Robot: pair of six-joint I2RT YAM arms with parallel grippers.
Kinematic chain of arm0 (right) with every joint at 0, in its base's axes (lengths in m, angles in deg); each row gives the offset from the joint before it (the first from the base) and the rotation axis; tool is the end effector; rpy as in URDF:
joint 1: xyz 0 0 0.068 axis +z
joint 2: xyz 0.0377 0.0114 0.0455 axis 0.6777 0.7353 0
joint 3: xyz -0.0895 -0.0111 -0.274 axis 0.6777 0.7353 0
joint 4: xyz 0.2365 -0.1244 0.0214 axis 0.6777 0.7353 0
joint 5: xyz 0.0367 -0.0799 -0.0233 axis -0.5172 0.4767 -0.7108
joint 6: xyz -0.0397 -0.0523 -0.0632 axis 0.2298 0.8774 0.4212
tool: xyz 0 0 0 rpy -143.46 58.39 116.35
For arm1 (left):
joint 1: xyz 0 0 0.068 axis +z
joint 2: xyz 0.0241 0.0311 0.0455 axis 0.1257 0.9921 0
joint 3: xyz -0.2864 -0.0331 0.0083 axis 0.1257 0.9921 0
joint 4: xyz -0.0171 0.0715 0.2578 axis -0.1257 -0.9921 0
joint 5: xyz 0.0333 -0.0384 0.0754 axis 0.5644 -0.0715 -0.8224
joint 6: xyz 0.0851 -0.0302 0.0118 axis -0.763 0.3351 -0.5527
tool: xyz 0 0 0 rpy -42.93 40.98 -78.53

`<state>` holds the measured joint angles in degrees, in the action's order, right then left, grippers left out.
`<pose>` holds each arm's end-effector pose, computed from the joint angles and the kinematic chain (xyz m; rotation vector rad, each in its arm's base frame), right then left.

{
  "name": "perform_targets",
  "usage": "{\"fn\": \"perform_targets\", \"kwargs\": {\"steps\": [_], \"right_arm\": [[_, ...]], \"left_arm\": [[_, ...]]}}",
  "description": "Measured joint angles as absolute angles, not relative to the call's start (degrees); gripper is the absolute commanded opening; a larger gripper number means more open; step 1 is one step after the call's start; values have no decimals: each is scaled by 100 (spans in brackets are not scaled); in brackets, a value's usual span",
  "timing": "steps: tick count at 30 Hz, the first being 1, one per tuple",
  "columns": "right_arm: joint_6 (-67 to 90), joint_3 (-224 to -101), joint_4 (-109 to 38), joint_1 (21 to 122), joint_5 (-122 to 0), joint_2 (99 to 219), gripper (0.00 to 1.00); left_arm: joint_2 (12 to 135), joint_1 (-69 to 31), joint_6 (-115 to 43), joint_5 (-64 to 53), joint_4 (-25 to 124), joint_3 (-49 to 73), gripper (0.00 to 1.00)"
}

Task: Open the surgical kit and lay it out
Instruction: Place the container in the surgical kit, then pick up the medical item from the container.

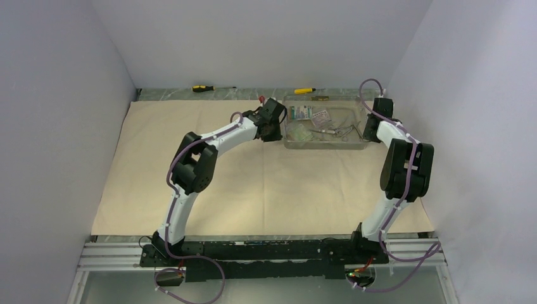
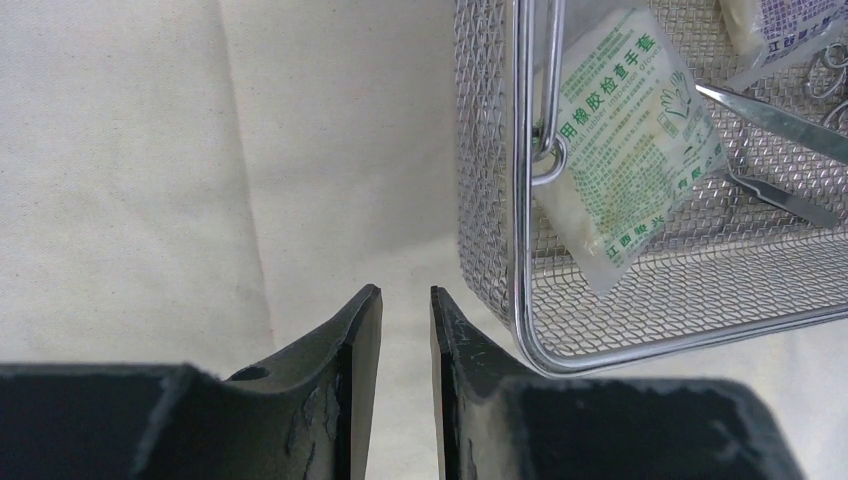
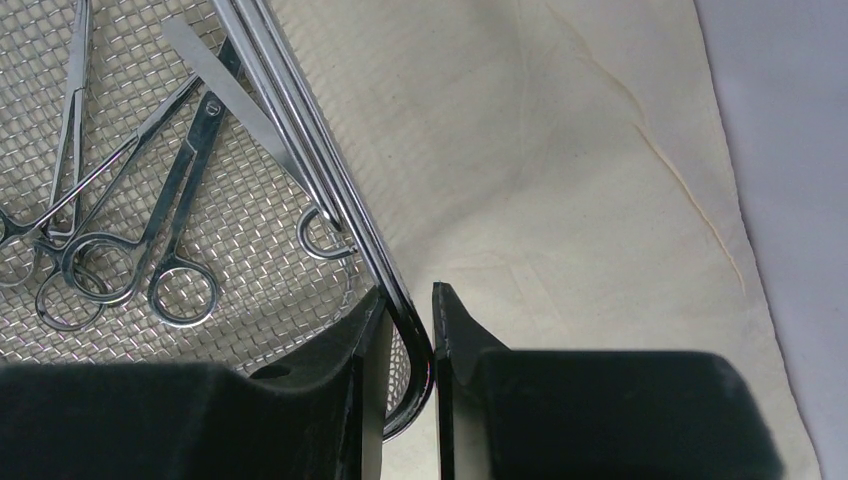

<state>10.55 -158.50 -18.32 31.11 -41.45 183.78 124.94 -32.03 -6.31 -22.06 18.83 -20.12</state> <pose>0.4222 -0.1033 0.1714 0.5000 2.4159 -0.2826 0.4254 -0.3323 0.1766 -0.1043 2.5005 -0.4265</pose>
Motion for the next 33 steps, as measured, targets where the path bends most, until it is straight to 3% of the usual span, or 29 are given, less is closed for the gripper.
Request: {"fn": "perform_targets", "kwargs": {"steps": [4, 9, 13, 19, 25, 30, 33], "right_arm": [[1022, -15729, -1834, 3114, -4101, 18284, 25], [910, -15740, -1797, 3109, -3976, 18275, 49], [880, -15909, -1607, 3098, -3887, 18269, 57], [877, -16261, -1312, 3098, -3847, 18050, 60], [808, -16794, -1030, 3100, -4392, 17781, 67], [368, -16776, -1118, 3223, -5563, 17473, 73], [5, -16512, -1295, 3345, -6330, 17355, 73]], "left_arm": [[12494, -3203, -647, -2189, 1881, -2043, 33], [12494, -3203, -690, -2198, 1885, -2043, 36], [12478, -3196, -771, -2257, 1864, -2043, 36], [12249, -3152, -883, -2432, 1680, -2019, 42], [11490, -3032, -1173, -2582, 1571, -1805, 60], [10675, -2824, -1705, -2499, 1606, -1427, 75], [10360, -2643, -2026, -2224, 1658, -1319, 89]]}}
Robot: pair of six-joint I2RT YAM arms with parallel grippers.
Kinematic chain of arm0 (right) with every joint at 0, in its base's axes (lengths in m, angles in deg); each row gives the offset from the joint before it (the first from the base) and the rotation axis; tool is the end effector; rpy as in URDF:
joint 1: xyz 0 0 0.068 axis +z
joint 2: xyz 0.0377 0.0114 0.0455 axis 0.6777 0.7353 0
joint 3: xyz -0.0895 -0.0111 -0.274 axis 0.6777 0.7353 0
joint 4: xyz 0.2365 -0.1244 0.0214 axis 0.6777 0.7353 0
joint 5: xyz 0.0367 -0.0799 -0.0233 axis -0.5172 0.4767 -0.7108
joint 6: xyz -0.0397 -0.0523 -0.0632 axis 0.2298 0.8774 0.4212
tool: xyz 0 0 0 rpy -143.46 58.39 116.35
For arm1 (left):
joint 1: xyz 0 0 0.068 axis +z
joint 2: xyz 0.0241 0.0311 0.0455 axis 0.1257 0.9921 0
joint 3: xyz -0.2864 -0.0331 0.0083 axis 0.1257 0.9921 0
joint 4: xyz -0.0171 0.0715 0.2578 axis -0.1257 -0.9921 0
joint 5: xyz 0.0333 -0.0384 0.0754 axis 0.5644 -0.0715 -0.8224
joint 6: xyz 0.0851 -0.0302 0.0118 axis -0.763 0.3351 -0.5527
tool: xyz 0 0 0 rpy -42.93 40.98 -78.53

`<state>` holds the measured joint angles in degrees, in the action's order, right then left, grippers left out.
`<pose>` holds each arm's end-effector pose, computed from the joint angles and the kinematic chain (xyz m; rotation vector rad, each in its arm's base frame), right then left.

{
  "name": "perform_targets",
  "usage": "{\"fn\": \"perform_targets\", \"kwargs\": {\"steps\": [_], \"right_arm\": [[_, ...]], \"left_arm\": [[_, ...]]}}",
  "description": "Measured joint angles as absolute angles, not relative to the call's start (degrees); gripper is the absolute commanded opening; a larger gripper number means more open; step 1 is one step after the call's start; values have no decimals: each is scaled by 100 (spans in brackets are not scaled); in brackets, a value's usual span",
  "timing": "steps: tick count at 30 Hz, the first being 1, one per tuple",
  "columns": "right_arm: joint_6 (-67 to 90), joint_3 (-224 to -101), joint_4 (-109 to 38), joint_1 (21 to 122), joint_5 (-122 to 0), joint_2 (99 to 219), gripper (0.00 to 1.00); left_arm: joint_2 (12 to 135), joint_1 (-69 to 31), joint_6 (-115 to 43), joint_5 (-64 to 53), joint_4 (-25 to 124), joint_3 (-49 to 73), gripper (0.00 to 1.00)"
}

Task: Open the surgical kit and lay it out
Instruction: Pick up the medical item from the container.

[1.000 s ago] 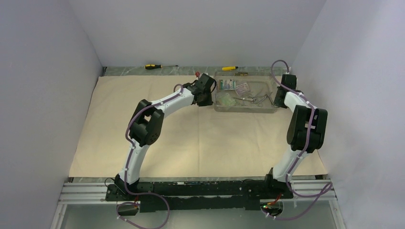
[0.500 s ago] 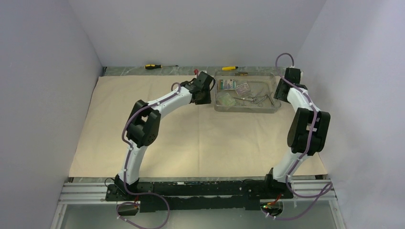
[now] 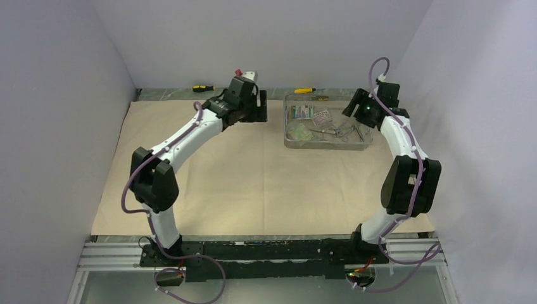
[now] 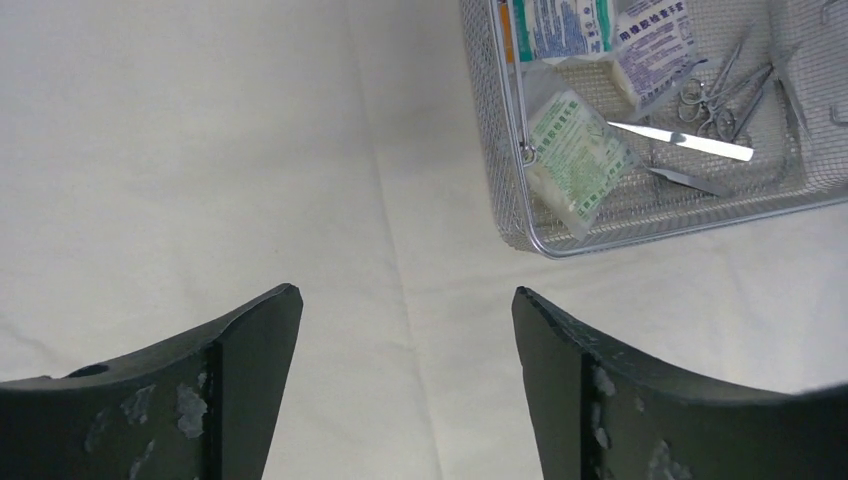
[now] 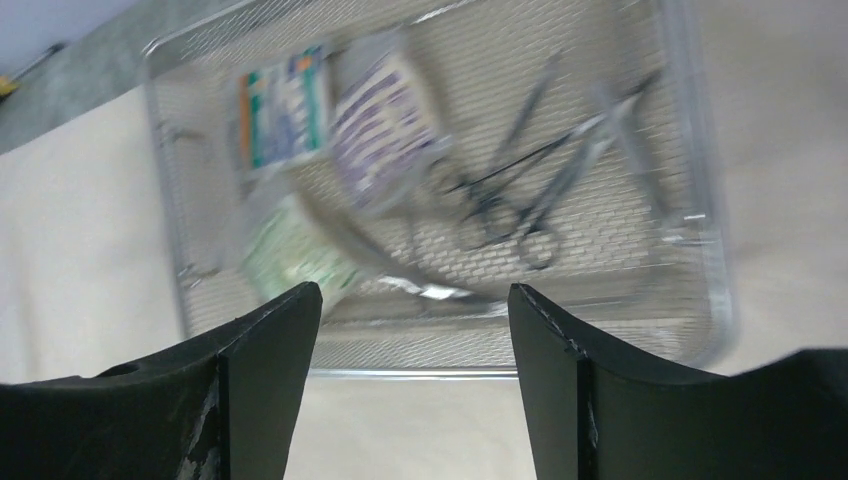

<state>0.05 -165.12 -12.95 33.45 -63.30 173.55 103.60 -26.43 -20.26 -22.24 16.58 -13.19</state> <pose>0.4205 -0.0537 0.2760 0.4486 2.2300 0.2827 0.3995 -0.2514 0.3101 0.0486 2.2758 -0.4003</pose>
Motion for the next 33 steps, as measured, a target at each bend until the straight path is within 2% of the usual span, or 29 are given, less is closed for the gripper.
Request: {"fn": "perform_targets", "kwargs": {"steps": [2, 11, 24, 33], "right_arm": [[-281, -16320, -1402, 3431, -6892, 17379, 73], [-690, -16212, -1415, 3483, -7810, 18166, 64], [-279, -16967, -1170, 3590, -8361, 19309, 36], [176, -17216, -809, 3632, -8831, 19364, 31]], "left_arm": [[10181, -2501, -2214, -1994, 1726, -1206, 99], [9790, -1753, -2574, -762, 2113, -585, 100], [10339, -1087, -2653, 460, 2482, -876, 98], [10468, -881, -2703, 506, 2513, -919, 98]]}}
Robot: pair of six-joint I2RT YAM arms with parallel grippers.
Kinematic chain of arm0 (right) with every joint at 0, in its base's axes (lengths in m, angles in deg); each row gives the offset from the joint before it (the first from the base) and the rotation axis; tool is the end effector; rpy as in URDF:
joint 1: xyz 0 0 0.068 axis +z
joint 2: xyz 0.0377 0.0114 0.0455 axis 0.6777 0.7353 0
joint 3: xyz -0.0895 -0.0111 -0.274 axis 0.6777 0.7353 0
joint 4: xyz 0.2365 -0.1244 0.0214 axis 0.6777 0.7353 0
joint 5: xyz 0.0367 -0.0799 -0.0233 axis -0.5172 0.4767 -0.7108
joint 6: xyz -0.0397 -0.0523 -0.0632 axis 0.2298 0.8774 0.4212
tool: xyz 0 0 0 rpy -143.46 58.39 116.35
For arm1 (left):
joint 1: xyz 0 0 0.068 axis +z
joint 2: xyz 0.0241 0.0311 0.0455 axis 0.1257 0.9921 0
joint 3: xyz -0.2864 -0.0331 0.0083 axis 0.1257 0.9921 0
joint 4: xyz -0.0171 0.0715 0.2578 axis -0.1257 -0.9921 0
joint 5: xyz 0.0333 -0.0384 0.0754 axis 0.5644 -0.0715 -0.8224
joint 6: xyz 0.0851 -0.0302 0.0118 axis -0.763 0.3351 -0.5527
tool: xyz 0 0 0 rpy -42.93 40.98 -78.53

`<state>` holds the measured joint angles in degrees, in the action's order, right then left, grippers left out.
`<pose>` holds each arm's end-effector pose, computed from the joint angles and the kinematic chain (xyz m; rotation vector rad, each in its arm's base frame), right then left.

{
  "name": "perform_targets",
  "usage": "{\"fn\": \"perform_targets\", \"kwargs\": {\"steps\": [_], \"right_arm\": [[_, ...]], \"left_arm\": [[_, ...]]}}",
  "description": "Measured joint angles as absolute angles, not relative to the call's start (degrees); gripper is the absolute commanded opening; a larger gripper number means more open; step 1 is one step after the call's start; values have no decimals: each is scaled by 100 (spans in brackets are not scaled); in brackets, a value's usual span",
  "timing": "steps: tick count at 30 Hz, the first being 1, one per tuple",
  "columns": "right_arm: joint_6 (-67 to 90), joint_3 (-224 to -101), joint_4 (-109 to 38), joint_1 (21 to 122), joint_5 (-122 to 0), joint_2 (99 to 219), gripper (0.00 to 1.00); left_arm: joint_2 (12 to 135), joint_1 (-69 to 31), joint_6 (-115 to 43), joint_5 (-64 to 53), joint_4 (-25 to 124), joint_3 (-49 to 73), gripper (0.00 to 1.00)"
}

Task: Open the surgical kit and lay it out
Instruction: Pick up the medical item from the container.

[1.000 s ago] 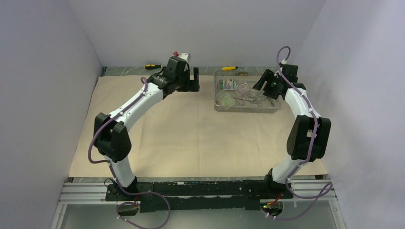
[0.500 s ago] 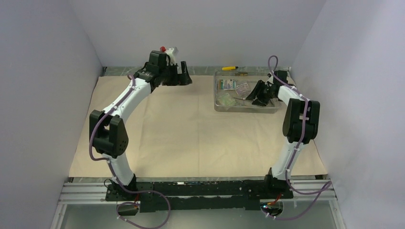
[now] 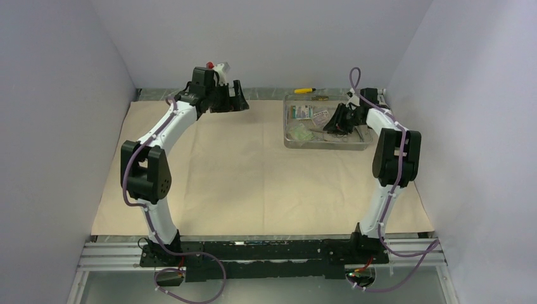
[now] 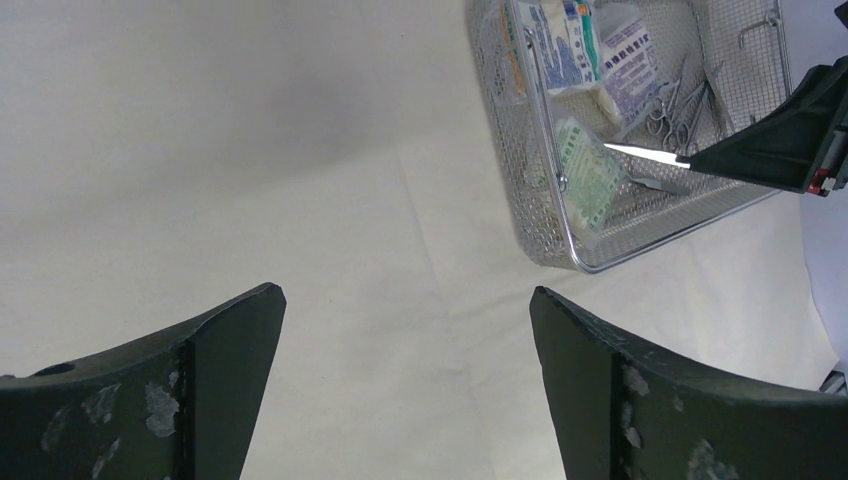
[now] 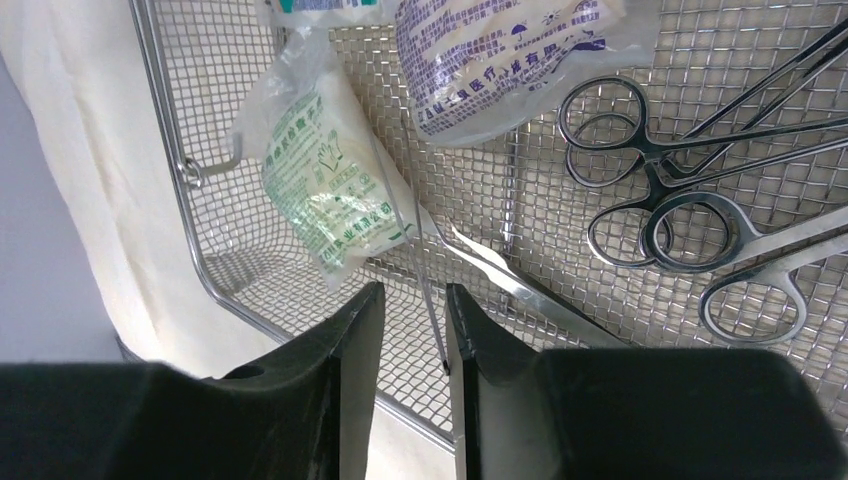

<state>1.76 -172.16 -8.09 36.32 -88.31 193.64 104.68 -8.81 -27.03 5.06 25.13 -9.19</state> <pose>0.4662 -0.0046 0.1718 0.2756 2.5101 0.8558 0.4550 -0.1581 0.2951 0.1048 2.2446 -0.7098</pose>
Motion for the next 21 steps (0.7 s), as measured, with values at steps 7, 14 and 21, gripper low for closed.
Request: {"fn": "perform_targets", "kwargs": {"steps": [7, 14, 21], "right_arm": [[547, -17489, -390, 3632, -8894, 19591, 2], [722, -17937, -1, 3684, -8964, 19628, 0], [996, -18538, 555, 3643, -8713, 19628, 0]], "left_arm": [[10468, -794, -2723, 486, 2517, -983, 98], [10468, -759, -2725, 467, 2515, -983, 99], [10468, -752, -2743, 447, 2515, -983, 99]]}}
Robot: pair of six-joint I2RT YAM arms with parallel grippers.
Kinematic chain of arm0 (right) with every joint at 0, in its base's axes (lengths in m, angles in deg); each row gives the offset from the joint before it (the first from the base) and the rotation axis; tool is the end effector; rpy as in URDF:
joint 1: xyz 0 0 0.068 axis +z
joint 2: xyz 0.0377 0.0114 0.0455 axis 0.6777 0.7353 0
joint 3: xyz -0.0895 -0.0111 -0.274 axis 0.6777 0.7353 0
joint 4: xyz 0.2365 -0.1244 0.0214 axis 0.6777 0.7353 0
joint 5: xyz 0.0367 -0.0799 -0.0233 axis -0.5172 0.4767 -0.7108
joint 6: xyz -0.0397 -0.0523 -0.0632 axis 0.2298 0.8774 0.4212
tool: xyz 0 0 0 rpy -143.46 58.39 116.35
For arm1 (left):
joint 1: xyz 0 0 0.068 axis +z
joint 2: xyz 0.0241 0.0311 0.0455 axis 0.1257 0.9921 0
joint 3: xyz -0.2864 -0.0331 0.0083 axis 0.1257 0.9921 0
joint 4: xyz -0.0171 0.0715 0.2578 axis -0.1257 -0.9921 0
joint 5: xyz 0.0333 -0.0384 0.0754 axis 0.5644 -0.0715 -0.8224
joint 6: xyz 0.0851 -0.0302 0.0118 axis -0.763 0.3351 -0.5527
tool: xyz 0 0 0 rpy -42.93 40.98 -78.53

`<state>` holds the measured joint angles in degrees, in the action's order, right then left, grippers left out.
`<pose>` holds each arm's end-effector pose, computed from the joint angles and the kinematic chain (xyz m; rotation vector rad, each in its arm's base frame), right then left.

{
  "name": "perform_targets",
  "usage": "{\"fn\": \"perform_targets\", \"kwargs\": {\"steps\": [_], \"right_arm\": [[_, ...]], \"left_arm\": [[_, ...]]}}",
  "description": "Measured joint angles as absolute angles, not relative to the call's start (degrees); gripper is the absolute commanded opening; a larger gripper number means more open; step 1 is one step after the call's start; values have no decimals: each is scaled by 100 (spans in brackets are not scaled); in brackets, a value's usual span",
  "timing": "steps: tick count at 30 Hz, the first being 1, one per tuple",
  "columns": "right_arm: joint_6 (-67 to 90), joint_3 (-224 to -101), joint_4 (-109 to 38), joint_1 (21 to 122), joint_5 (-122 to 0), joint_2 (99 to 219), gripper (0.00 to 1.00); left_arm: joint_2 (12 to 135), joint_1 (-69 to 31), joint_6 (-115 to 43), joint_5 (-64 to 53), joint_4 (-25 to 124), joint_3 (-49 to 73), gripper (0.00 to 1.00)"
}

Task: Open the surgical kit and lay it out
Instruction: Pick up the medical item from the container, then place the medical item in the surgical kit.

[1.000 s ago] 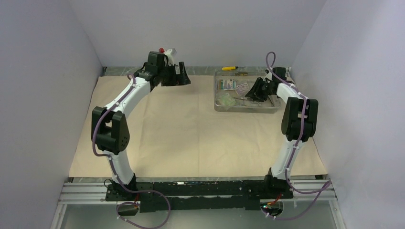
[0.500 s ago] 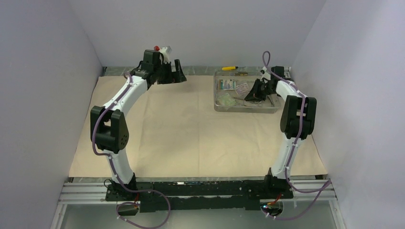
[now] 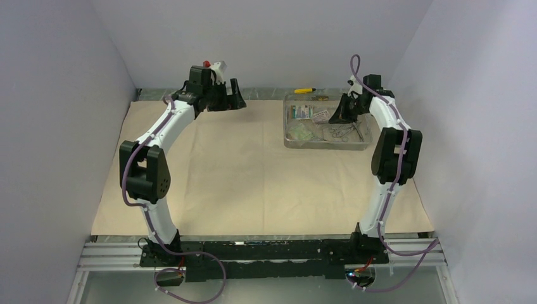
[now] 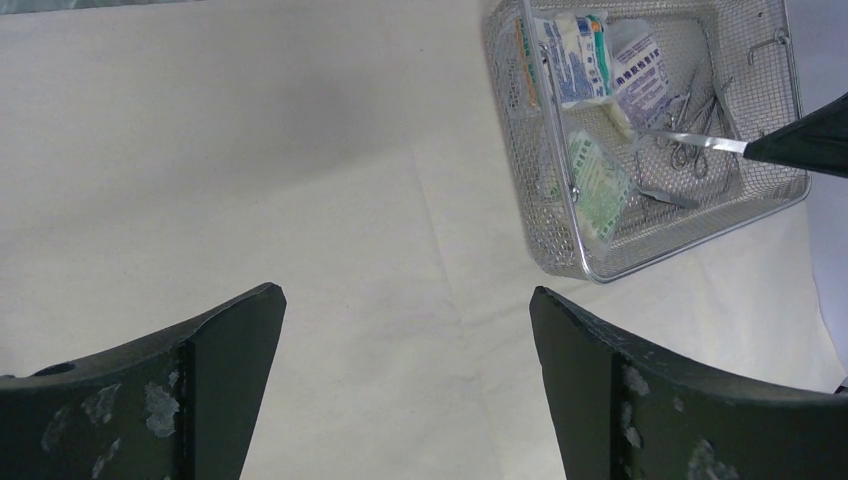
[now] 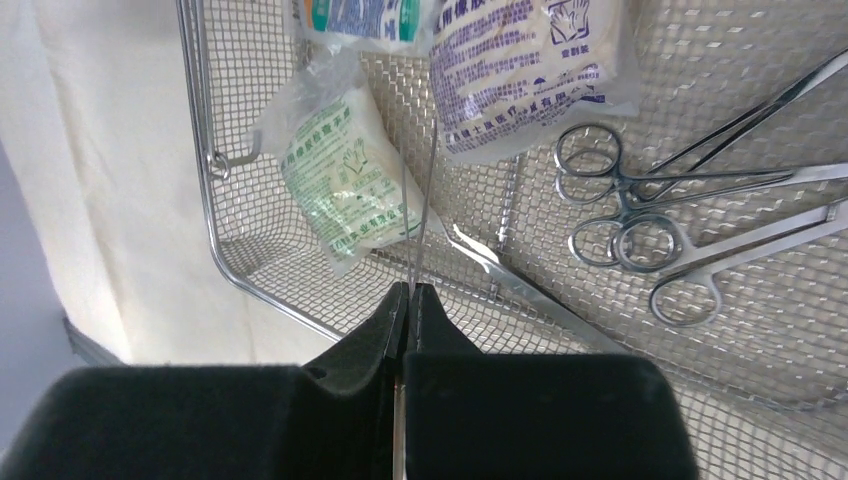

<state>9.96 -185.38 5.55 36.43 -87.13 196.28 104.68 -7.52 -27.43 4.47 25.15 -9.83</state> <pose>0.4809 -0.0067 0.2082 0.1243 2.5492 0.7875 0.4598 -0.1473 0.2993 0.0833 2.2292 -0.6840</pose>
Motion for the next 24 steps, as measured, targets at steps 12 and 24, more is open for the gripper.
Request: {"fn": "perform_targets", "kwargs": {"steps": [12, 24], "right_arm": [[860, -18748, 810, 3621, -8584, 19045, 0], [-2108, -16365, -2735, 3791, -9456, 16345, 0]], "left_arm": [[10468, -748, -2673, 449, 2259, -1269, 99], [9864, -807, -1359, 1365, 3120, -1099, 99]]}}
